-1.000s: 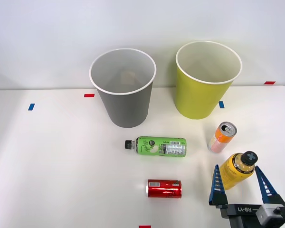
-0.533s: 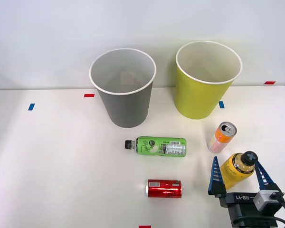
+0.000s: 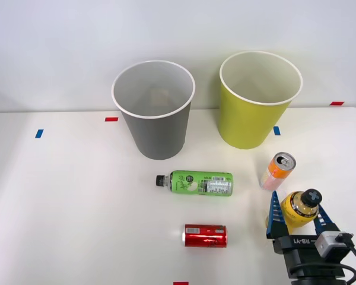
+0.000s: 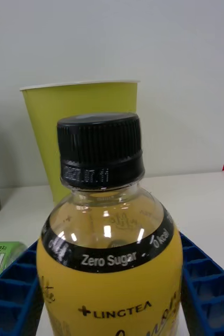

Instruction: Put cans in the gray bin, plastic bottles in the light green bin

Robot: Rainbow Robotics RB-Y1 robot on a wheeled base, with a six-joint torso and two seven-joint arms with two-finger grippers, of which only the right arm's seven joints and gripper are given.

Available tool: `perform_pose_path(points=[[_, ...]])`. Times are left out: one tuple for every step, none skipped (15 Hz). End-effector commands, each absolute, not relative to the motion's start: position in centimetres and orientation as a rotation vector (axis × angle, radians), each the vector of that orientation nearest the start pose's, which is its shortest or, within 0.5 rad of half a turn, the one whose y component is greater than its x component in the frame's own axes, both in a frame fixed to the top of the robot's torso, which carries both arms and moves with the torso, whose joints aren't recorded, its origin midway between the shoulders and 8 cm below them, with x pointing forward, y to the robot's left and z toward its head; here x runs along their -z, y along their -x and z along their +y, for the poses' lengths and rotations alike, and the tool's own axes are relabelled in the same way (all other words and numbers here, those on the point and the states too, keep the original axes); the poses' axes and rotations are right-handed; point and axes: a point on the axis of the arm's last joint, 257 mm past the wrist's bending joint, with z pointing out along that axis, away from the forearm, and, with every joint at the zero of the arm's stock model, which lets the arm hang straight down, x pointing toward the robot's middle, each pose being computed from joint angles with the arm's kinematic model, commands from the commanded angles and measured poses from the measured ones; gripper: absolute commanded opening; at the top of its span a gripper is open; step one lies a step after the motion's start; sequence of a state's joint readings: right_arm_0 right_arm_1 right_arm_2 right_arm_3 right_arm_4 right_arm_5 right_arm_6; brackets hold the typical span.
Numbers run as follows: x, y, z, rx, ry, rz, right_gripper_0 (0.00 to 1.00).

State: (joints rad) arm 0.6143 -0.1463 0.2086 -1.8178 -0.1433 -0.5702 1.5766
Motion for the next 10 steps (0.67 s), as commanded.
perform_pose_path(points=[[23.0,-34.8,-24.1,-0.046,-0.052,1.363,0.10],[23.1,-34.7,-24.2,-0.046,-0.052,1.366,0.09],[23.3,-34.5,-24.3,-0.044,-0.051,1.370,0.09],[23.2,-34.4,-24.3,-0.044,-0.051,1.368,0.08],[23.3,-34.0,-24.3,-0.041,-0.049,1.368,0.08],[23.2,-33.6,-24.3,-0.041,-0.050,1.370,0.08],[22.8,-33.2,-24.1,-0.044,-0.050,1.367,0.07],[21.9,-33.0,-23.8,-0.052,-0.047,1.351,0.05],[20.4,-32.5,-23.1,-0.076,-0.055,1.329,0.03],[19.5,-32.3,-22.6,-0.097,-0.057,1.315,0.00]])
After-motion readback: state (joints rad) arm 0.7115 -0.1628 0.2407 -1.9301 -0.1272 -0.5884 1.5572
